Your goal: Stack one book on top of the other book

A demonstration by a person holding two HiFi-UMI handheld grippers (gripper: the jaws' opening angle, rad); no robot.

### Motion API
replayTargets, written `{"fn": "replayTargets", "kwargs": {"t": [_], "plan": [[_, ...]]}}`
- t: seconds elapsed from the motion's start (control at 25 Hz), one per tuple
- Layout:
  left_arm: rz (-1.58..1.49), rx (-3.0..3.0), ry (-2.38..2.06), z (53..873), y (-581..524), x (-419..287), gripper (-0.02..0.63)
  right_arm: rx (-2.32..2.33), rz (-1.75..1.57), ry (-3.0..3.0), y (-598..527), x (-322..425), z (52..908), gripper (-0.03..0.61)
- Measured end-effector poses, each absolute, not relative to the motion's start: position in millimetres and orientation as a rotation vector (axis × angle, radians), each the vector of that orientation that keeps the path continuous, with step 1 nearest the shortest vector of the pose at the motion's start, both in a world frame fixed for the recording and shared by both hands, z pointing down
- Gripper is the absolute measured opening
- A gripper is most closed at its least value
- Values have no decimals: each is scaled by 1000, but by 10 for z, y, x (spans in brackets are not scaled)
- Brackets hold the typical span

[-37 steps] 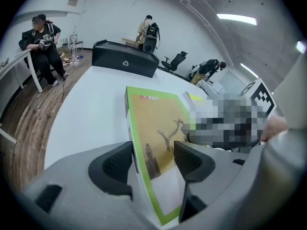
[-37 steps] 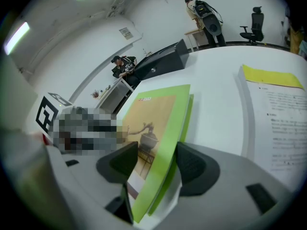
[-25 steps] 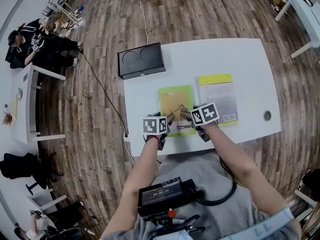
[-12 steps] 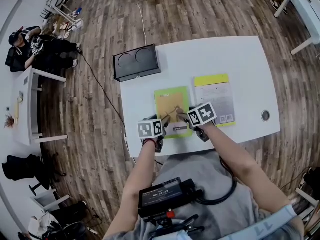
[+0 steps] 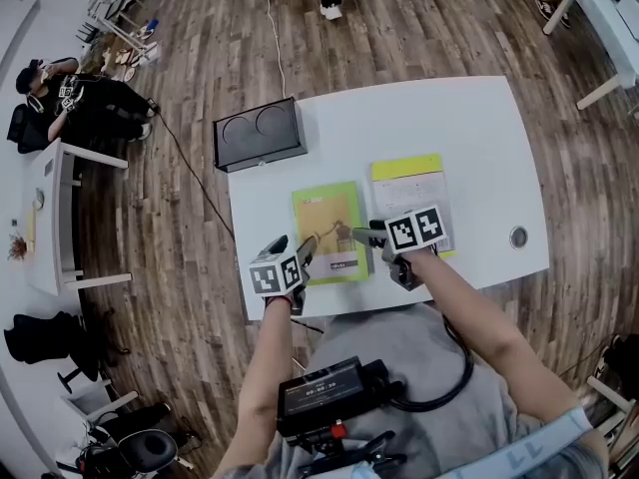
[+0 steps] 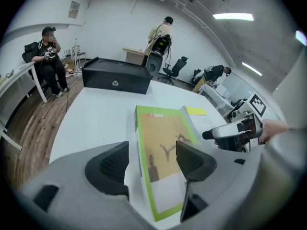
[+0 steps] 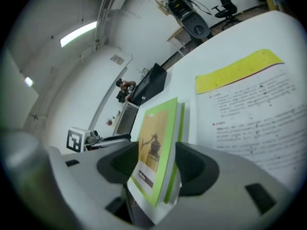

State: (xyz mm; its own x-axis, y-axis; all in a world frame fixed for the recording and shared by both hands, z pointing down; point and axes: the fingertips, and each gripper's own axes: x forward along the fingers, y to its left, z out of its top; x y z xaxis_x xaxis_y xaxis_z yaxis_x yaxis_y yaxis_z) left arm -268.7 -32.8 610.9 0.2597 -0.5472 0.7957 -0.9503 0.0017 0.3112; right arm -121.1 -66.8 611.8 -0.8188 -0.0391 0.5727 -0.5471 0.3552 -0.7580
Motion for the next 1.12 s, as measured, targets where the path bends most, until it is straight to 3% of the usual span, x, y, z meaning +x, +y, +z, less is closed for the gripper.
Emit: {"fn": "replayTargets", "kwargs": {"t": [0.24,0.48,0.8,1.12], "plan": [[460,1878,-1272,5631,-696,-1807,296,644,1370,-2237,-1061,-465,5831,252],[504,1889,-1159,5734,-953,-948,295,797,1230,-2215,-1317,166,5844,252],[682,1723,-1210,6120,-953,-726,295,933,1163,-2085,-1407,728,6177,252],[769,1600,-1251,6407,-895,-658,282,894,1126,-2010,-1362,787,6447,252]]}}
